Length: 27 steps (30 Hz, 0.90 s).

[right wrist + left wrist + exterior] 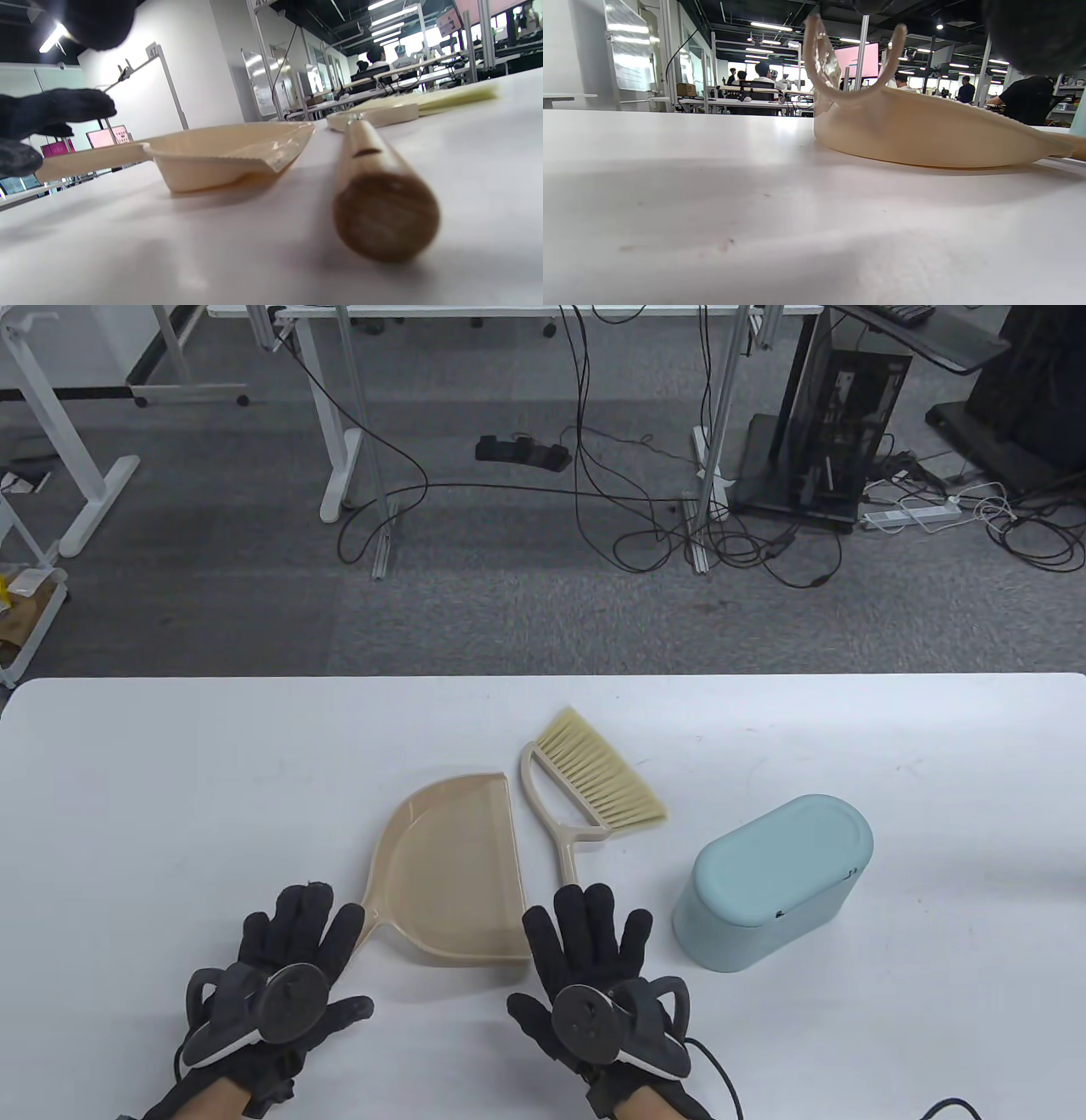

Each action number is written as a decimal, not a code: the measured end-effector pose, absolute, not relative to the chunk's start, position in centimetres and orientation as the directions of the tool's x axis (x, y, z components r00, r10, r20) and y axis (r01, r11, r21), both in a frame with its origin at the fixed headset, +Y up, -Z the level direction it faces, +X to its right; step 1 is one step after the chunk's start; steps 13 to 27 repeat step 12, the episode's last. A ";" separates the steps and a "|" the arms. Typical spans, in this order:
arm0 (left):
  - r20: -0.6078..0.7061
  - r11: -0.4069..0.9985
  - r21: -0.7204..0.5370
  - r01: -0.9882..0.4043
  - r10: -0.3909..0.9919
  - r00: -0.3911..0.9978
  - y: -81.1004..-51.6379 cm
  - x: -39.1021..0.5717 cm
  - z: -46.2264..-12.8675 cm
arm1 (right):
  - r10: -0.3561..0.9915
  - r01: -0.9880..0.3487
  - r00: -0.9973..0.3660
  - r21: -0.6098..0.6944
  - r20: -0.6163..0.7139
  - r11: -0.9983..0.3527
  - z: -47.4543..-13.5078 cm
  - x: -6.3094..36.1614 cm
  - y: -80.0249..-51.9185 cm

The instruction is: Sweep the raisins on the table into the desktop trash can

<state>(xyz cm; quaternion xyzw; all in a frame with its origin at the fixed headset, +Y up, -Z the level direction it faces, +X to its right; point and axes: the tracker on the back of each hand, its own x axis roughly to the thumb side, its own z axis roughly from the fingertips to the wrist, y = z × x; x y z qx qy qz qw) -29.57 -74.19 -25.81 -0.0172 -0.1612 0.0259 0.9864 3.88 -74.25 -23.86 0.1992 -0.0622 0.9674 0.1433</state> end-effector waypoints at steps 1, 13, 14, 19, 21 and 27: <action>0.315 0.998 -0.049 -0.047 0.060 0.947 -74.3 -29.6 -25.9 | 0.261 -0.311 -0.880 -0.065 0.396 -0.948 -23.9 4.1 -74.2; 0.305 0.997 -0.066 -0.032 0.051 0.951 -74.9 -29.8 -26.0 | 0.309 -0.340 -0.876 -0.020 0.370 -0.940 -24.0 4.4 -74.6; 0.305 0.997 -0.066 -0.032 0.051 0.951 -74.9 -29.8 -26.0 | 0.309 -0.340 -0.876 -0.020 0.370 -0.940 -24.0 4.4 -74.6; 0.305 0.997 -0.066 -0.032 0.051 0.951 -74.9 -29.8 -26.0 | 0.309 -0.340 -0.876 -0.020 0.370 -0.940 -24.0 4.4 -74.6; 0.305 0.997 -0.066 -0.032 0.051 0.951 -74.9 -29.8 -26.0 | 0.309 -0.340 -0.876 -0.020 0.370 -0.940 -24.0 4.4 -74.6; 0.305 0.997 -0.066 -0.032 0.051 0.951 -74.9 -29.8 -26.0 | 0.309 -0.340 -0.876 -0.020 0.370 -0.940 -24.0 4.4 -74.6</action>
